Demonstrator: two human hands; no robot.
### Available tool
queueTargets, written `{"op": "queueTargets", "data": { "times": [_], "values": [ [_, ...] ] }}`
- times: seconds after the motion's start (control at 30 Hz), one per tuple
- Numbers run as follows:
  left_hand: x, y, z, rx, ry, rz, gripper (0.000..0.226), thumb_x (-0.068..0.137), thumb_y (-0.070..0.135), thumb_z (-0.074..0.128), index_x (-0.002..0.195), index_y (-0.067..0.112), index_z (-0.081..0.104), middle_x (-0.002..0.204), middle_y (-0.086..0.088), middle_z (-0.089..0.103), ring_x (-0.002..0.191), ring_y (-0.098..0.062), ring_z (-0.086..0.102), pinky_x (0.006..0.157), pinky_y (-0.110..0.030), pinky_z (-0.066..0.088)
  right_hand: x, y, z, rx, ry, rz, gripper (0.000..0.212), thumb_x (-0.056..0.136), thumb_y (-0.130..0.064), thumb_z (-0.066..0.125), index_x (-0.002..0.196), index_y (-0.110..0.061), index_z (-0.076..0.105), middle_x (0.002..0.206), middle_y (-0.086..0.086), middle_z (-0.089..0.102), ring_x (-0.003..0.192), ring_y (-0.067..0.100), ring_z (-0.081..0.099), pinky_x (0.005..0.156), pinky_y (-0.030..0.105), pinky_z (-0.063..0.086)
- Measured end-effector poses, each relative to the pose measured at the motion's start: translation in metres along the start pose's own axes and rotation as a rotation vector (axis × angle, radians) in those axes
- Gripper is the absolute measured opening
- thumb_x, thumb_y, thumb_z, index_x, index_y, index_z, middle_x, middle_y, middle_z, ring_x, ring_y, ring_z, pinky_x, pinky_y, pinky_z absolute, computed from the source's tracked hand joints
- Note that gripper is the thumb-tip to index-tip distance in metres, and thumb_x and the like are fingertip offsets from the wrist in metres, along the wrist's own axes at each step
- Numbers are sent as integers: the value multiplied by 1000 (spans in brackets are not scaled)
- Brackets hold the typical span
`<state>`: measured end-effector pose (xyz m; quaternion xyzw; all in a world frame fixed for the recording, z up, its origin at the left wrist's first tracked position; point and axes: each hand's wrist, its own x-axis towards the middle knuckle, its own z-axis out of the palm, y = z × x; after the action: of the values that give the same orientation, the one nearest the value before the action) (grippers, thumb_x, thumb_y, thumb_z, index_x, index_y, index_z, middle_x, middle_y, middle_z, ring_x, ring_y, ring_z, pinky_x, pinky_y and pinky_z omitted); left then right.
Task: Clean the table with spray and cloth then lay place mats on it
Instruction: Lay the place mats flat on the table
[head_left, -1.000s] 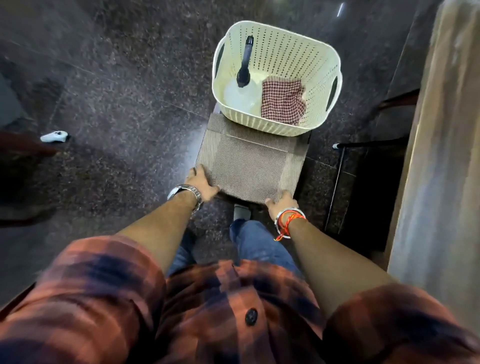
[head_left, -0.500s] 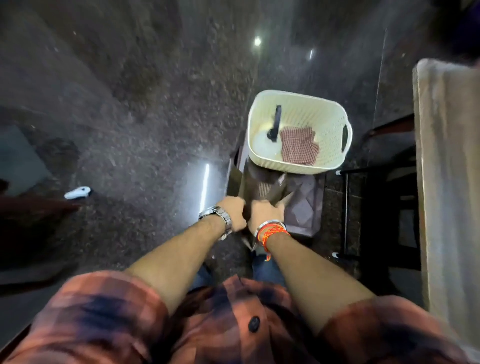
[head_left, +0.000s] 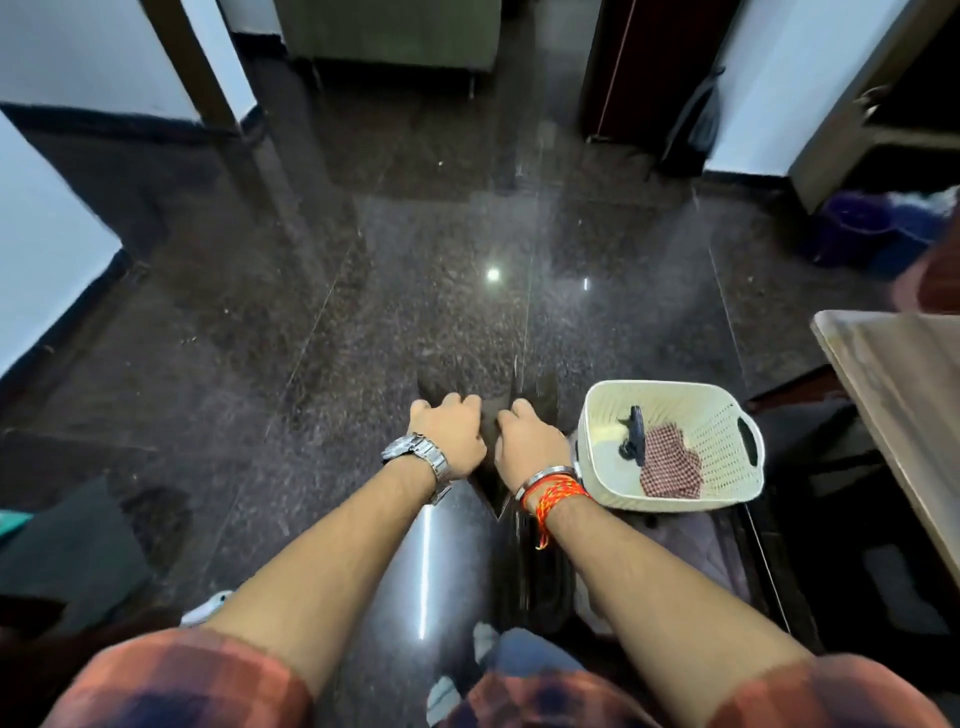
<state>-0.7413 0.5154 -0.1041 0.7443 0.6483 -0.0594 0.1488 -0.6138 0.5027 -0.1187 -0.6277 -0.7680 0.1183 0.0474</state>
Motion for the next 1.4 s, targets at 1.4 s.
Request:
{"op": "queueTargets", "data": {
  "times": [1.4],
  "values": [
    [574,355,-235,-10,-48,1367,37,93,19,41,130,17,50,121,-6,43,85,-41,63,77,-50,52,332,349,-239,-83,662,1408,23,91,-21,46,104,-12,64,109,8,50,84,38,62,69,44,52]
  ]
}}
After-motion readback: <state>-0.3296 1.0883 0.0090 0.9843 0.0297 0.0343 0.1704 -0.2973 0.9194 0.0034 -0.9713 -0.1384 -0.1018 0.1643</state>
